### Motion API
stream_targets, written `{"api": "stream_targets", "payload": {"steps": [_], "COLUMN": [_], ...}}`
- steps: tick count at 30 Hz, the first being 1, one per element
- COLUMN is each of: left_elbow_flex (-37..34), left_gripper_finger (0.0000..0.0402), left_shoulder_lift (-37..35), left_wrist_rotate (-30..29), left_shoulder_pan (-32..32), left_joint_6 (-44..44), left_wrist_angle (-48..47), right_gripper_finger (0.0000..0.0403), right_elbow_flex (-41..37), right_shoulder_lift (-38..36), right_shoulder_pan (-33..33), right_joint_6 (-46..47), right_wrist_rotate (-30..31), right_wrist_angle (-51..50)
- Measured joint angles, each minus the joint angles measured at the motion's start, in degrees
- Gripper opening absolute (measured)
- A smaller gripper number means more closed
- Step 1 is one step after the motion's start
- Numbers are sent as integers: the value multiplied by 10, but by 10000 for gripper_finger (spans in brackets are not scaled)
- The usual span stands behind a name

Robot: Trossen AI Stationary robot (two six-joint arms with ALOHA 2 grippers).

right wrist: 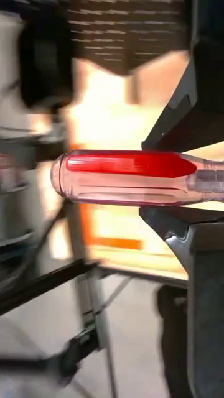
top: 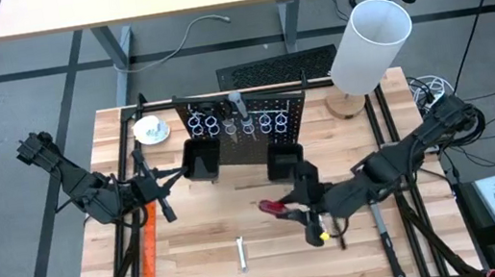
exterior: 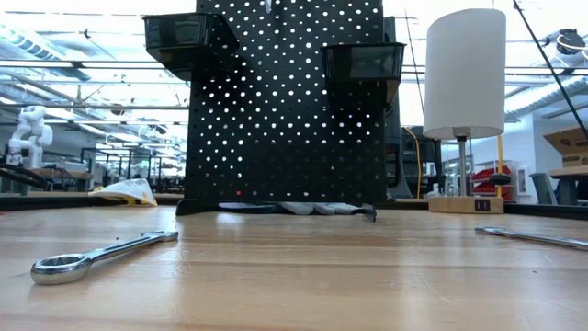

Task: Hang tools onto peg board
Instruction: Remove the red screwdriver from the black peg board

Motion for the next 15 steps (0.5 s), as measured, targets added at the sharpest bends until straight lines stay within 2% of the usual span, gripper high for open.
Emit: {"api": "stream_targets", "payload": {"steps": [4, 6, 12, 15], "left_elbow_flex": [0, 0, 0, 0], "left_gripper_finger": [9, 9, 8, 9], "left_shoulder_lift": [0, 0, 0, 0], "left_wrist_rotate": [0, 0, 0, 0], "left_shoulder_pan": [0, 0, 0, 0], "left_joint_6": [0, 0, 0, 0], "left_wrist_angle": [4, 4, 4, 4], "right_gripper_finger": [113, 113, 115, 114], "right_elbow_flex": [0, 0, 0, 2], "right_shoulder_lift": [33, 57, 143, 183], "right_shoulder_pan": [3, -1, -38, -47], "right_joint_6": [115, 144, 156, 139], "right_wrist_rotate": [-31, -52, -130, -137], "right_wrist_angle": [-108, -153, -224, -226]}}
